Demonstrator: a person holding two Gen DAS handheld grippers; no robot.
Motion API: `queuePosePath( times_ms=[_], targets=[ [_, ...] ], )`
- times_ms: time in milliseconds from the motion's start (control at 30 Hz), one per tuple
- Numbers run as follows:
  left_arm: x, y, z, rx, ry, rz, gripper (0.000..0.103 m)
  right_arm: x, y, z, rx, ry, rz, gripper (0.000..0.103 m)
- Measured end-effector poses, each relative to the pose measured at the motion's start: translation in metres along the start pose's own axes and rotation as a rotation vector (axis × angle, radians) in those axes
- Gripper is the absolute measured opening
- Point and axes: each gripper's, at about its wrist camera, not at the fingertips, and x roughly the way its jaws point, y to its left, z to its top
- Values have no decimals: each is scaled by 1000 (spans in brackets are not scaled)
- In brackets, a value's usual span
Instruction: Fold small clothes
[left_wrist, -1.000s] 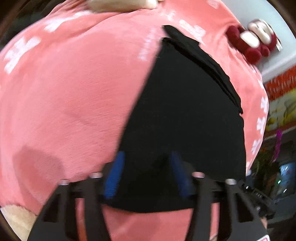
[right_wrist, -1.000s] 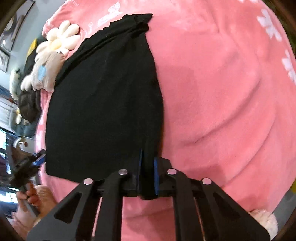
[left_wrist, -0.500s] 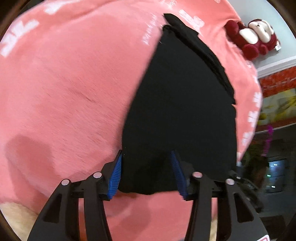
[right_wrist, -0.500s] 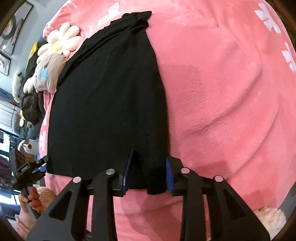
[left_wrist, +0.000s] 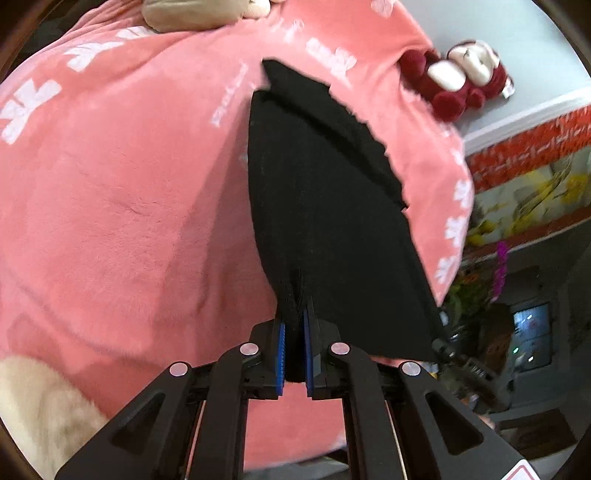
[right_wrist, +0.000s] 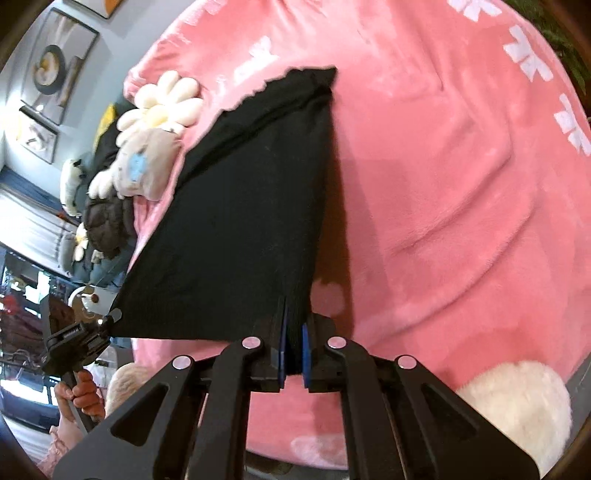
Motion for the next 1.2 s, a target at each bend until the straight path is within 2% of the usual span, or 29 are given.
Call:
queuePosePath(
  times_ms=[167, 400, 533, 667, 800, 900, 933, 1000, 1067, 1100, 1133, 1167, 1200],
  targets=[
    [-44, 0, -24, -37, 1, -43, 5, -40, 11, -27, -56, 25, 6, 4],
    [-80, 7, -94, -90, 83, 0, 5, -71, 6, -91, -26, 131, -6, 4],
    [-104, -5, -103, -87, 68, 6, 5, -93, 12, -102, -14, 125, 17, 4],
    [-116, -45, -58, 15, -23, -25, 5, -107, 37, -53, -95, -5, 44, 4],
    [-106, -89, 12, 155, -114, -44, 5, -97, 67, 33, -182, -153, 73, 5],
    [-83, -109, 69, 206, -189, 6, 5, -70, 80, 93, -222, -217, 50, 5],
    [-73, -114, 89, 205, -231, 65, 5, -57, 80, 112, -213, -234, 36, 5],
    [-43, -116, 129, 204, -261, 114, 6, -17, 71, 154, -181, -234, -10, 6],
    [-10, -110, 157, 203, -265, 207, 12, 30, 56, 188, -143, -219, -76, 16],
    [12, -105, 170, 206, -254, 260, 21, 44, 48, 195, -135, -208, -124, 24],
    [40, -96, 183, 196, -231, 362, 41, 60, 43, 199, -133, -196, -191, 25],
    [60, -83, 189, 180, -192, 448, 45, 70, 39, 200, -141, -185, -231, 25],
    [74, -72, 191, 154, -155, 495, 45, 75, 36, 197, -144, -181, -246, 25]
  ],
)
